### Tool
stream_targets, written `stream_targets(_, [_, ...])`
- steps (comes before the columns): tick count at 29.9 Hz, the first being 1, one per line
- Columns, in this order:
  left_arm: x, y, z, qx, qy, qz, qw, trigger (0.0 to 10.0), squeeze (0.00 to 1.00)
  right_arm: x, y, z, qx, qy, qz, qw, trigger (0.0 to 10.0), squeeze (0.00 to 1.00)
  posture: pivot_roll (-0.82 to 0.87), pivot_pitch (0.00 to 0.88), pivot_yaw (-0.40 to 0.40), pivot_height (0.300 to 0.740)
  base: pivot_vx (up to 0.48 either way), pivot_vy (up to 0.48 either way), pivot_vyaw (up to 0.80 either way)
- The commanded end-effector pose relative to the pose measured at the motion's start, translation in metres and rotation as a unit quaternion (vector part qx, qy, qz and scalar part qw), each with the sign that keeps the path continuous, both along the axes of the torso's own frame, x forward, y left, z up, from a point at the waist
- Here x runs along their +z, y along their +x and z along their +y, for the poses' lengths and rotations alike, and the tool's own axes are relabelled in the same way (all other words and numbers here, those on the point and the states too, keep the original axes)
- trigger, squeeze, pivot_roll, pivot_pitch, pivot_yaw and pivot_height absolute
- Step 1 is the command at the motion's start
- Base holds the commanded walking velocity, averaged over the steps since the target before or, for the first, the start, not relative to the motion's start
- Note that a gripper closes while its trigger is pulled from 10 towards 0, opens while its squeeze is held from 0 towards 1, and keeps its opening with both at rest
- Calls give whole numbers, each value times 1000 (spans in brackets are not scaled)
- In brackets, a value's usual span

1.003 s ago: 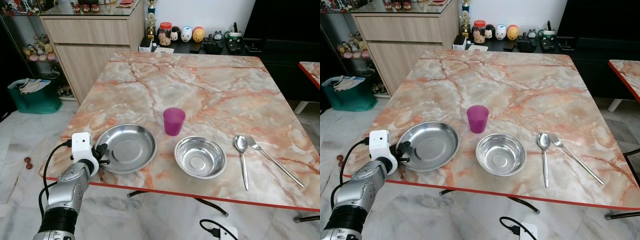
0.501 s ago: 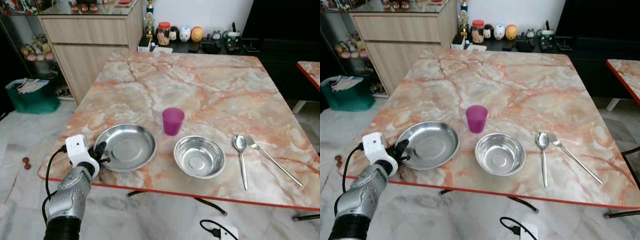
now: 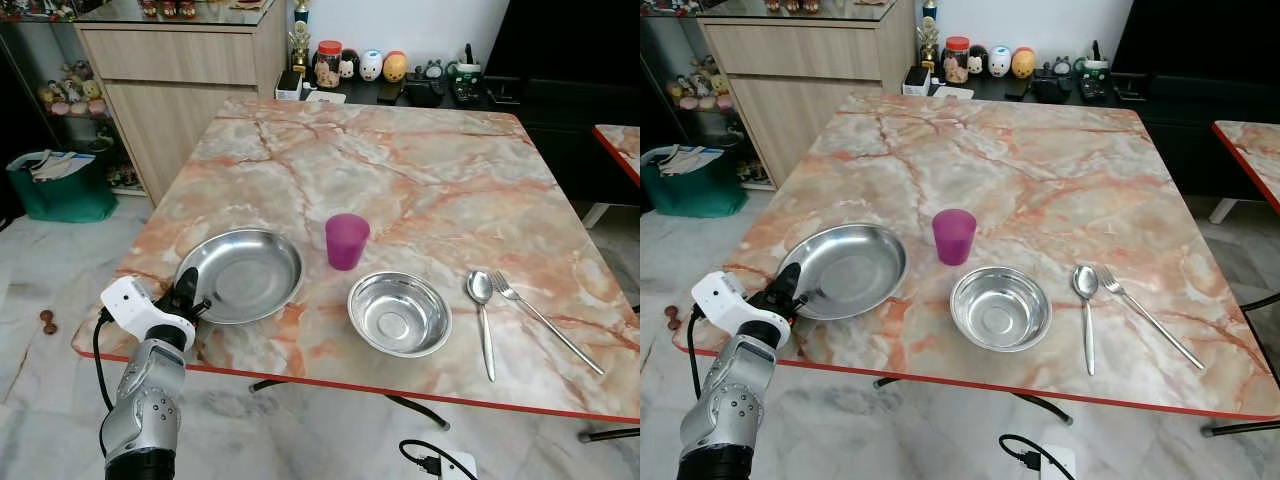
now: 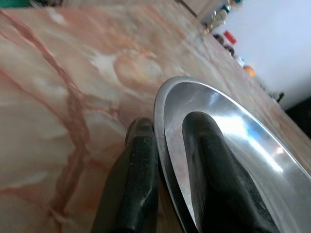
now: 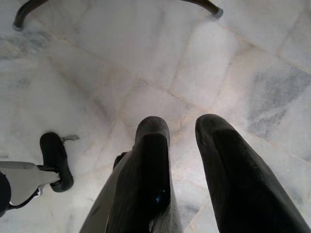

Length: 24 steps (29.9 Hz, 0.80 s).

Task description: Setting the table

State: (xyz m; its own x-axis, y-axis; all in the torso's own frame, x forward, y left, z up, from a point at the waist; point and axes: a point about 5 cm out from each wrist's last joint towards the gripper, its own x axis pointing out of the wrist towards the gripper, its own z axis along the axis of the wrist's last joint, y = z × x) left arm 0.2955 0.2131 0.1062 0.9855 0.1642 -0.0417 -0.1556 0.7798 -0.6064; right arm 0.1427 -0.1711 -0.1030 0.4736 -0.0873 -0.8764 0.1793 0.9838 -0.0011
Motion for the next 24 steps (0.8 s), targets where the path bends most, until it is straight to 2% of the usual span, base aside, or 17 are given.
stream_targets(1, [23, 2, 4, 20, -11, -56, 998, 10000, 0, -1, -3, -3, 5, -6, 3, 1000, 10000, 0, 62, 0, -46, 740, 0, 0, 0])
stream_targets(4, [51, 4, 5, 25, 11, -114, 993, 10000, 0, -1, -4, -4, 6, -9, 5, 1000, 10000, 0, 63, 0, -48, 740, 0, 0, 0])
stream_targets(8, [71, 3, 0, 17, 55, -148, 987, 10000, 0, -1, -4, -5, 6, -11, 6, 1000, 10000, 0, 67, 0, -53, 740, 0, 0, 0])
stream_targets(10, [80, 3, -8, 1, 79, -163, 983, 10000, 0, -1, -4, -5, 7, -13, 6, 1000, 10000, 0, 70, 0, -56, 740, 0, 0, 0])
stream_targets(16, [81, 2, -18, -14, 79, -164, 983, 10000, 0, -1, -3, -6, 5, -13, 5, 1000, 10000, 0, 69, 0, -59, 740, 0, 0, 0])
stream_targets(24, [79, -1, -22, -12, 83, -162, 983, 10000, 0, 0, -2, -5, -3, -11, 2, 1000, 10000, 0, 71, 0, -59, 740, 0, -47, 0])
